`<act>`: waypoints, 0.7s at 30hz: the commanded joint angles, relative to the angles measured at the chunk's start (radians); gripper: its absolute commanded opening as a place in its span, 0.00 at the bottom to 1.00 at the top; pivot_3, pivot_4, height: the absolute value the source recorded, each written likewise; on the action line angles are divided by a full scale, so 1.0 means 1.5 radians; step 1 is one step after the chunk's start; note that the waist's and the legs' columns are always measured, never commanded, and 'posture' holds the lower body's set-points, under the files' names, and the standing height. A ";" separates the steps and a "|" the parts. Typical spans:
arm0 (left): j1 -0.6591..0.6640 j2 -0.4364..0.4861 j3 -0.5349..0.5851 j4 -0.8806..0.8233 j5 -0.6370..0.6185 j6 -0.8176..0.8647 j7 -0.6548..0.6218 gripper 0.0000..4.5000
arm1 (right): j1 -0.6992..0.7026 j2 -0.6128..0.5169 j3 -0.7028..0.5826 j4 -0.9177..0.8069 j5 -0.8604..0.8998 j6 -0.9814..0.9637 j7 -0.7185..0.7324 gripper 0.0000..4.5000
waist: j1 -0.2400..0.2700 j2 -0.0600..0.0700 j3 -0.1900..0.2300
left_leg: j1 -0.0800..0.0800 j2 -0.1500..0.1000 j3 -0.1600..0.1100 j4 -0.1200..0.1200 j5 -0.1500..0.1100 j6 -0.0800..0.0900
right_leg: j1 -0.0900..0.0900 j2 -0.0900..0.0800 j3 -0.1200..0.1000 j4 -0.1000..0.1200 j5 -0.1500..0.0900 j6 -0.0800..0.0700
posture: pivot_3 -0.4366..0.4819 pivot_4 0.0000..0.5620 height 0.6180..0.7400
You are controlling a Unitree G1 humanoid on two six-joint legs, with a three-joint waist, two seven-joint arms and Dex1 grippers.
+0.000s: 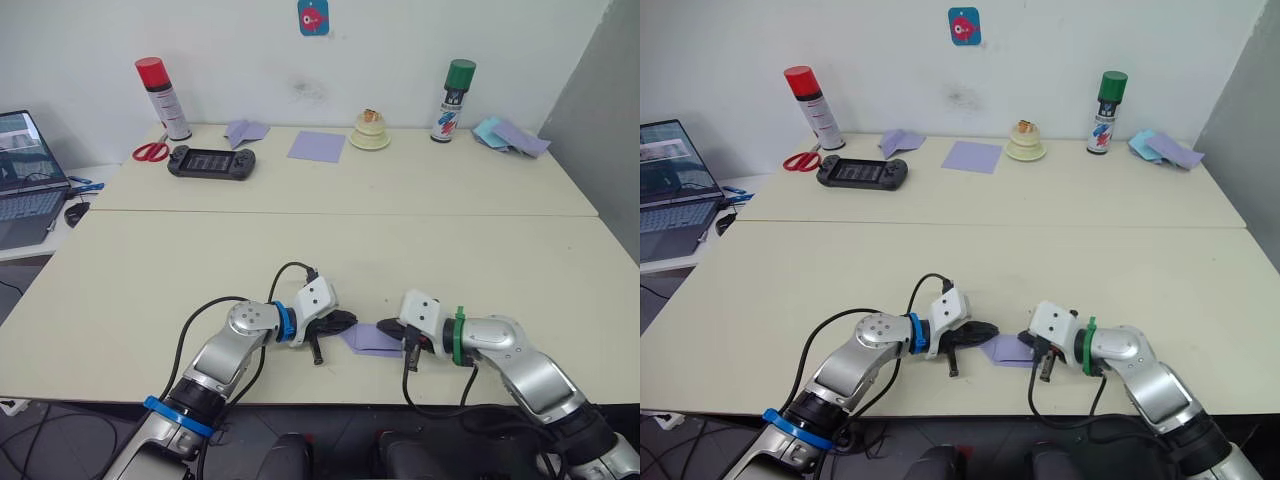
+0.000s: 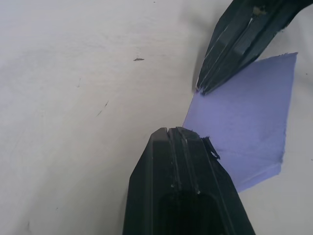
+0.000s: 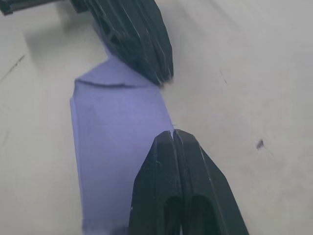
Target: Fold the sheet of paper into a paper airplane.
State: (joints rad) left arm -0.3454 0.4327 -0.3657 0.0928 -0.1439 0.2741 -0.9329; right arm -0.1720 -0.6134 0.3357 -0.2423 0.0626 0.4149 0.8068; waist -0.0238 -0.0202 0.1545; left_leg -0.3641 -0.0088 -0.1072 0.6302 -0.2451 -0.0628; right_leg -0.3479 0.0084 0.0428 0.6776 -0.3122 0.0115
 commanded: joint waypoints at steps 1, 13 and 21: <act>0.019 0.007 -0.022 0.048 0.036 0.017 0.001 0.00 | 0.042 -0.033 -0.017 0.050 -0.019 0.064 -0.011 0.01 | 0.001 0.000 -0.001 | 0.000 0.000 0.000 0.000 0.000 0.000 | 0.000 0.000 0.000 0.000 0.000 0.000 | 0.48 0.27 1.00; 0.012 -0.009 -0.014 0.003 0.019 0.031 0.004 0.00 | 0.059 0.014 -0.110 -0.086 0.105 -0.007 0.010 0.01 | 0.003 0.002 0.004 | -0.002 0.000 0.000 -0.001 0.000 0.000 | -0.002 0.000 0.000 0.000 0.000 0.000 | 0.48 0.27 1.00; -0.017 -0.041 -0.019 -0.017 0.020 0.023 0.002 0.00 | 0.042 -0.008 -0.005 -0.004 0.012 -0.014 0.021 0.01 | 0.000 0.001 0.006 | -0.006 0.000 0.001 -0.001 0.000 0.000 | -0.005 0.000 0.000 0.000 0.000 0.001 | 0.48 0.27 1.00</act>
State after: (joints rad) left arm -0.3720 0.3776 -0.3689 0.0703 -0.1293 0.3000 -0.9265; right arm -0.1155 -0.6147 0.2953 -0.2859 0.1208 0.3770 0.8354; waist -0.0243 -0.0190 0.1636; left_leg -0.3728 -0.0082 -0.1066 0.6285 -0.2451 -0.0629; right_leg -0.3561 0.0086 0.0420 0.6774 -0.3123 0.0125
